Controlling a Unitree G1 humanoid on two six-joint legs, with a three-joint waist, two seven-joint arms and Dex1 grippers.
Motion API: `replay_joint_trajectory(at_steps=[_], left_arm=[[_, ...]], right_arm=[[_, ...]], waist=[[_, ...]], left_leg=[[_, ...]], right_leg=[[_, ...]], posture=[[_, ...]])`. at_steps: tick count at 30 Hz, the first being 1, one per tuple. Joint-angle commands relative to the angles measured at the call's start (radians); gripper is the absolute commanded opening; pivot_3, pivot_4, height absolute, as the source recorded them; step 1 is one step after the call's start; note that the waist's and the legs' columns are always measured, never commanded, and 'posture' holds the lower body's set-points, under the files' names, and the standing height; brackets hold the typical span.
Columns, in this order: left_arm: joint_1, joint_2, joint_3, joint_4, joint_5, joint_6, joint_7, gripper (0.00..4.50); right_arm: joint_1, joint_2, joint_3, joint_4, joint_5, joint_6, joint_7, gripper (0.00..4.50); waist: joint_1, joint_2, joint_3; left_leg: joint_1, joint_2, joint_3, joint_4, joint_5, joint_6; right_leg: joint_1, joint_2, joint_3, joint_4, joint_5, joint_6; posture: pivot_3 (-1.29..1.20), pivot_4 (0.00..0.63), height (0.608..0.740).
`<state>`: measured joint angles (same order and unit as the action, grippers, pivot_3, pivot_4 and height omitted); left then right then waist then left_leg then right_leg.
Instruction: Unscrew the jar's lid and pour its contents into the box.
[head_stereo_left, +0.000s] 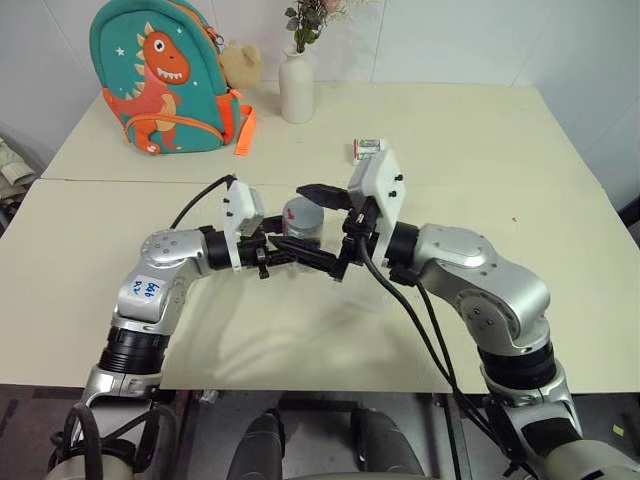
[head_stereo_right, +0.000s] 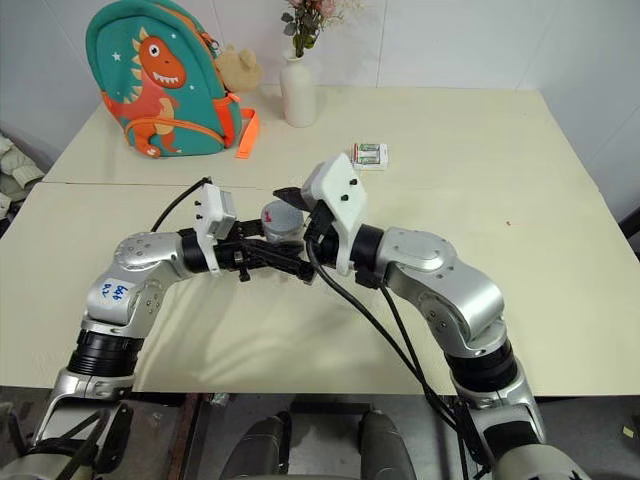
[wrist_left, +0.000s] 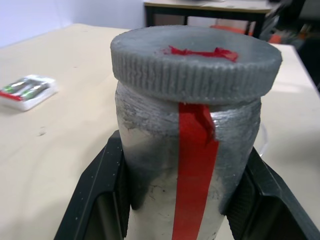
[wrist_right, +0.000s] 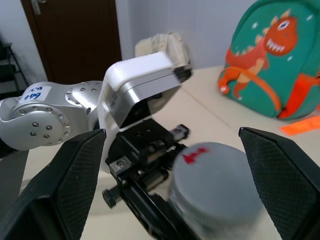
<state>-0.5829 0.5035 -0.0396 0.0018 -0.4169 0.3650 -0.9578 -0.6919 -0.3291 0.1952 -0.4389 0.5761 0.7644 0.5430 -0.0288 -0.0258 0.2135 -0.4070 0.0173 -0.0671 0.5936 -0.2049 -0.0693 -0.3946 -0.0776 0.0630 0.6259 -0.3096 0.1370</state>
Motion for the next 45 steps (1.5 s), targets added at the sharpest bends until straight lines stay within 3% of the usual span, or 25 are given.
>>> replay_joint_trajectory(at_steps=[1, 26, 32, 38, 45], left_arm=[[-0.019, -0.012, -0.006, -0.069, -0.033, 0.011, -0.021, 1.97], [0.004, -0.030, 0.005, -0.108, -0.030, 0.025, -0.004, 1.97], [0.007, -0.030, 0.005, -0.105, -0.031, 0.025, 0.001, 1.97], [-0.002, -0.038, 0.004, -0.100, -0.036, 0.022, -0.003, 1.97], [-0.013, -0.025, -0.006, -0.124, -0.126, 0.038, -0.163, 1.97]], right_arm=[[-0.034, 0.018, 0.007, 0.010, -0.019, -0.026, 0.013, 4.50], [-0.017, 0.012, -0.066, 0.098, -0.035, -0.078, 0.053, 4.50], [-0.007, 0.026, -0.085, 0.077, -0.008, -0.079, 0.070, 2.67], [0.002, 0.006, -0.082, 0.068, 0.019, -0.079, 0.138, 2.62], [-0.071, -0.144, -0.060, 0.108, 0.103, -0.068, 0.462, 2.62]], waist=[[-0.001, 0.000, 0.000], [-0.001, 0.000, 0.000], [-0.001, 0.000, 0.000], [-0.001, 0.000, 0.000], [-0.002, 0.000, 0.000]], left_leg=[[0.000, 0.000, 0.000, 0.000, 0.000, 0.000], [0.000, 0.000, 0.000, 0.000, 0.000, 0.000], [0.000, 0.000, 0.000, 0.000, 0.000, 0.000], [0.000, 0.000, 0.000, 0.000, 0.000, 0.000], [-0.001, 0.000, 0.000, 0.000, 0.000, 0.000]], right_leg=[[0.000, 0.000, 0.000, 0.000, 0.000, 0.000], [0.000, 0.000, 0.000, 0.000, 0.000, 0.000], [0.000, 0.000, 0.000, 0.000, 0.000, 0.000], [0.000, 0.000, 0.000, 0.000, 0.000, 0.000], [0.000, 0.000, 0.000, -0.001, 0.000, 0.000]], posture=[[0.00, 0.150, 0.740], [0.00, 0.150, 0.740], [0.00, 0.150, 0.740], [0.00, 0.150, 0.740], [0.00, 0.150, 0.740]])
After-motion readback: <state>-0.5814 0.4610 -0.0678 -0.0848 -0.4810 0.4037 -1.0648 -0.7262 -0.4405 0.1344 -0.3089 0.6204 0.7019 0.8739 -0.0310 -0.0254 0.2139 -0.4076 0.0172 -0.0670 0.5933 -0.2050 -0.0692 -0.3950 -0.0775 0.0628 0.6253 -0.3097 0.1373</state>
